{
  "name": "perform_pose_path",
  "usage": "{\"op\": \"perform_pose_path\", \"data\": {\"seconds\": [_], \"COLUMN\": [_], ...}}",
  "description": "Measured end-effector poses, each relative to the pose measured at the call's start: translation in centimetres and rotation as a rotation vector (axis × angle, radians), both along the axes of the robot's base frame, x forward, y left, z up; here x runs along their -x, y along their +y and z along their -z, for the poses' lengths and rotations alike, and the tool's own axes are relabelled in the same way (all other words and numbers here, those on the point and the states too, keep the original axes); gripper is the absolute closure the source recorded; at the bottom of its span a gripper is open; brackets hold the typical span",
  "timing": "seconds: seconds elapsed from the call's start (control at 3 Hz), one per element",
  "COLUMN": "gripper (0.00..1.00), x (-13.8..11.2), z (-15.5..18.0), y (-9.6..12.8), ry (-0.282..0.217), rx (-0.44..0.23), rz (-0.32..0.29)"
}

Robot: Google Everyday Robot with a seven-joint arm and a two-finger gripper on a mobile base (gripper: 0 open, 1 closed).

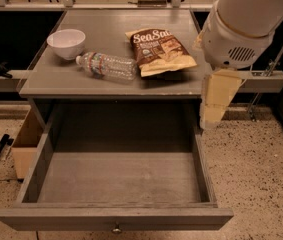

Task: Place water bottle into top drawer

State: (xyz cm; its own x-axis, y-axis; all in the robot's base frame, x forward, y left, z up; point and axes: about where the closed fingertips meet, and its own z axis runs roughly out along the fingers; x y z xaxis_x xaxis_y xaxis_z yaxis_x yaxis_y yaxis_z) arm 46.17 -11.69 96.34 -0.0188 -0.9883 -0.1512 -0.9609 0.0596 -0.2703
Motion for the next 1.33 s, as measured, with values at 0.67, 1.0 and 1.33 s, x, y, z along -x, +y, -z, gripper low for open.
{"op": "perform_pose_path", "data": {"seconds": [0.67,1.0,1.33], "gripper": [0.00,0.00,0.00], "x": [-1.5,-4.7,-10.3], "z": [-0.5,-1.1,-1.9], "y": [0.7,2.1,5.5], "ry": [-0.020,-0.030,-0.041], "rx": [-0.037,-0.093,-0.172], "rz": [0.002,0.003,0.011]}}
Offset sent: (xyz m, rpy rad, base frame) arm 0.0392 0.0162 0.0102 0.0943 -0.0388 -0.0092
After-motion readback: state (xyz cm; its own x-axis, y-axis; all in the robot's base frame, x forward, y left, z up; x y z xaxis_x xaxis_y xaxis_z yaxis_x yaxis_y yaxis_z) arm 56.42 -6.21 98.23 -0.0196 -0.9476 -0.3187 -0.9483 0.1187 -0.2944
